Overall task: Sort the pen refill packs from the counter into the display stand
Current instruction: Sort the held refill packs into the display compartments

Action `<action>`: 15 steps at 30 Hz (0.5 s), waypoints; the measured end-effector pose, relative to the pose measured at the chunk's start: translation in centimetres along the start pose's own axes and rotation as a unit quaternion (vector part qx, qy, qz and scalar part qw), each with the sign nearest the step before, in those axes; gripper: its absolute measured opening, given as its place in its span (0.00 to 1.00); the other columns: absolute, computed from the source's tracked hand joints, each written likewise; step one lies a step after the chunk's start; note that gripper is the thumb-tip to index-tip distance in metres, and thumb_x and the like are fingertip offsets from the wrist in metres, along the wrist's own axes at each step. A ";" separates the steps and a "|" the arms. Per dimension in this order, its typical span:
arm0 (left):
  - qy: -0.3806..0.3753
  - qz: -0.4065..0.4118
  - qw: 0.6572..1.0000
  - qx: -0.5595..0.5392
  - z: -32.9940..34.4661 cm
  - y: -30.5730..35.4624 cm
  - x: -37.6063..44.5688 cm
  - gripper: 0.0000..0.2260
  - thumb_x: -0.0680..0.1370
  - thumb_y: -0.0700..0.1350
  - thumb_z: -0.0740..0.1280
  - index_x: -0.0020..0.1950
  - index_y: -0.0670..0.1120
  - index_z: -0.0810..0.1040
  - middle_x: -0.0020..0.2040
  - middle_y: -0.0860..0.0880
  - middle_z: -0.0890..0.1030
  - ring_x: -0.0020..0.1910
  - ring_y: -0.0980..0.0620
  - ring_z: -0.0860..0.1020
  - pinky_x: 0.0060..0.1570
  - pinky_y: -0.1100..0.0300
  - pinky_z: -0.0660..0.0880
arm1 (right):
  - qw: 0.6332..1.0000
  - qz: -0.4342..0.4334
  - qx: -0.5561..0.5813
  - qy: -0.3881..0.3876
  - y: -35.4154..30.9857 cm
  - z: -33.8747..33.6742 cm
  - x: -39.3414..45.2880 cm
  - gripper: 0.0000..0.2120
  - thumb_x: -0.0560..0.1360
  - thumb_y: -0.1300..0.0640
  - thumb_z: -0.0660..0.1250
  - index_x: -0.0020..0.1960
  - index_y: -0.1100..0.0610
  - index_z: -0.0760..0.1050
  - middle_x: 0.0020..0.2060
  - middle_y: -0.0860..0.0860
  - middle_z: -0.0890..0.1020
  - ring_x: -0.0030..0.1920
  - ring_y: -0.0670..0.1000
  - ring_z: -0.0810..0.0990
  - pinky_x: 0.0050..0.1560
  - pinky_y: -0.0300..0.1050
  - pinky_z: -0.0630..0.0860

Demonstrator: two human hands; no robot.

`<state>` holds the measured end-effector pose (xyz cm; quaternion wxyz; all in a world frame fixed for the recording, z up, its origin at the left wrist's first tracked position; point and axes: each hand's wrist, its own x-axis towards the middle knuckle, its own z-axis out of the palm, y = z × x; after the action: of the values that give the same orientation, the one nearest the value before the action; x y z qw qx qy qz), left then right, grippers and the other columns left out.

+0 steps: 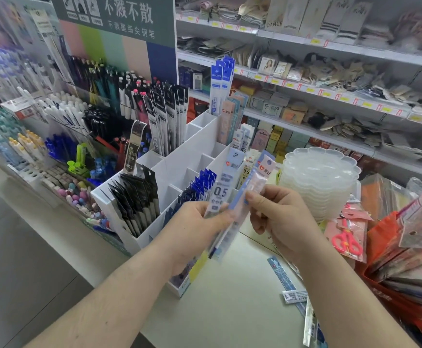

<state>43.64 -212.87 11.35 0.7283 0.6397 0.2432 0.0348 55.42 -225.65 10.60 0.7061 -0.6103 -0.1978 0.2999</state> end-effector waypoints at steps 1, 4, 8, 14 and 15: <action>0.033 0.000 0.999 0.012 -0.2 0.4 0.4 0.06 0.79 0.44 0.68 0.45 0.49 0.84 0.39 0.53 0.84 0.36 0.57 0.80 0.32 0.66 0.74 | 0.999 0.006 0.006 0.034 0.1 -0.1 0.5 0.11 0.77 0.65 0.67 0.36 0.63 0.75 0.24 0.52 0.70 0.22 0.49 0.68 0.24 0.39 0.64; 0.111 0.007 0.994 -0.011 -0.9 1.7 1.9 0.09 0.82 0.40 0.62 0.48 0.47 0.82 0.42 0.53 0.82 0.34 0.56 0.74 0.25 0.67 0.65 | 0.990 0.004 0.041 0.138 -0.2 -0.6 2.4 0.12 0.78 0.64 0.67 0.36 0.60 0.73 0.22 0.50 0.69 0.20 0.46 0.65 0.22 0.37 0.62; 0.125 0.017 0.990 -0.065 -1.4 3.3 3.1 0.10 0.82 0.39 0.60 0.50 0.45 0.81 0.44 0.49 0.81 0.35 0.54 0.74 0.26 0.66 0.64 | 0.969 -0.041 0.009 0.245 -0.6 -1.2 5.6 0.14 0.78 0.62 0.69 0.34 0.60 0.73 0.24 0.51 0.71 0.19 0.46 0.66 0.22 0.37 0.62; 0.107 -0.015 0.984 -0.141 -1.8 3.7 4.4 0.15 0.80 0.34 0.55 0.49 0.41 0.82 0.43 0.45 0.82 0.32 0.53 0.76 0.30 0.61 0.69 | 0.946 -0.126 -0.124 0.270 -2.0 -0.3 11.0 0.13 0.78 0.60 0.70 0.34 0.54 0.79 0.28 0.52 0.79 0.22 0.45 0.74 0.25 0.39 0.72; 0.103 -0.019 0.983 -0.153 -1.9 3.8 4.6 0.16 0.79 0.33 0.54 0.49 0.41 0.82 0.44 0.45 0.82 0.32 0.53 0.76 0.30 0.61 0.70 | 0.943 -0.139 -0.141 0.266 -2.3 -0.1 11.9 0.14 0.77 0.60 0.70 0.33 0.53 0.79 0.28 0.53 0.80 0.23 0.46 0.75 0.26 0.41 0.74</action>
<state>47.88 -208.81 13.40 0.7890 0.5092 0.3210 0.1233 64.75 -218.02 11.75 0.6743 -0.7276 -0.1260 -0.0060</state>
